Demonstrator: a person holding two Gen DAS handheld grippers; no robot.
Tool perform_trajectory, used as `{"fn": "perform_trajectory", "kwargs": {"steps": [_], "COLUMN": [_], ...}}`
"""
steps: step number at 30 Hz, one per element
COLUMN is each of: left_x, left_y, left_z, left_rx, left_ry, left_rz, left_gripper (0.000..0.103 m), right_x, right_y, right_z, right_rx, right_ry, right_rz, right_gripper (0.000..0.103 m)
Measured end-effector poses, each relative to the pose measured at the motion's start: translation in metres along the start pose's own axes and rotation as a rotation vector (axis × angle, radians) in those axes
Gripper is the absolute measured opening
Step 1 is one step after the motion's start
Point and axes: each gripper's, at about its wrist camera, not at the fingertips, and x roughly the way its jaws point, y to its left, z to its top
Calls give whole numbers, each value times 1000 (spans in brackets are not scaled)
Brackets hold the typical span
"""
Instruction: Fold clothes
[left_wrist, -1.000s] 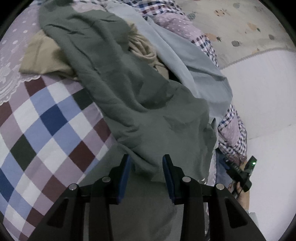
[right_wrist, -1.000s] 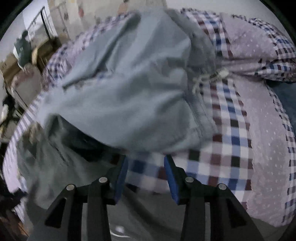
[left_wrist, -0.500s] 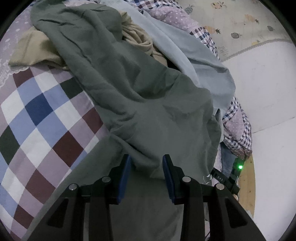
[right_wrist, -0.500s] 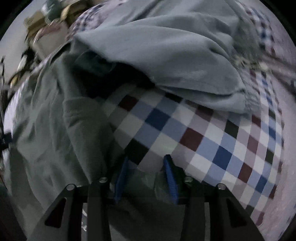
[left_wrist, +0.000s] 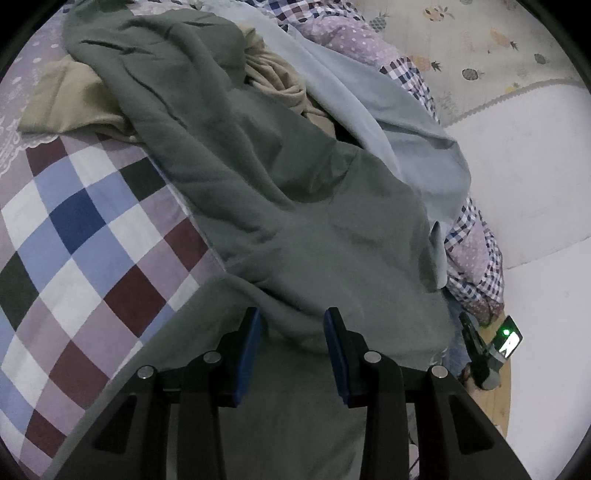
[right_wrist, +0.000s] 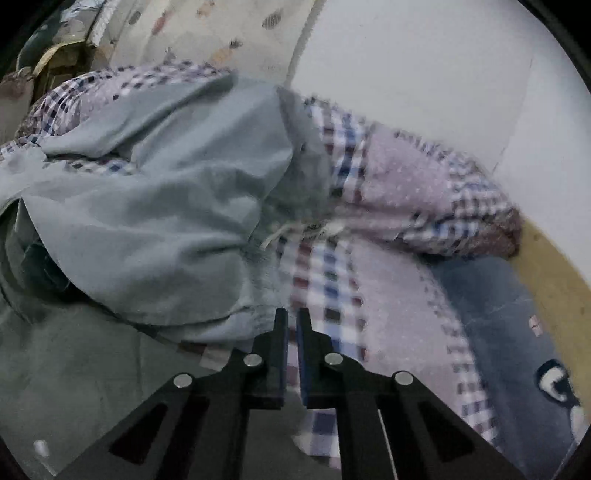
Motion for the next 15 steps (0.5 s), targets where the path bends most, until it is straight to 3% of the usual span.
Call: {"fn": "perform_trajectory", "kwargs": {"steps": [2, 6, 10, 15], "left_x": [0, 0, 1, 0], "left_y": [0, 0, -2, -9], "left_z": [0, 1, -1, -3], "left_rx": [0, -2, 6, 38], "left_ry": [4, 12, 26, 30], "left_rz": [0, 0, -5, -1], "left_gripper": [37, 37, 37, 40], "right_x": [19, 30, 20, 29], "right_y": [-2, -5, -9, 20], "right_z": [1, -6, -5, -10], "right_rx": [12, 46, 127, 56], "right_ry": [109, 126, 71, 167], "right_rz": [36, 104, 222, 101], "right_gripper": [5, 9, 49, 50]}}
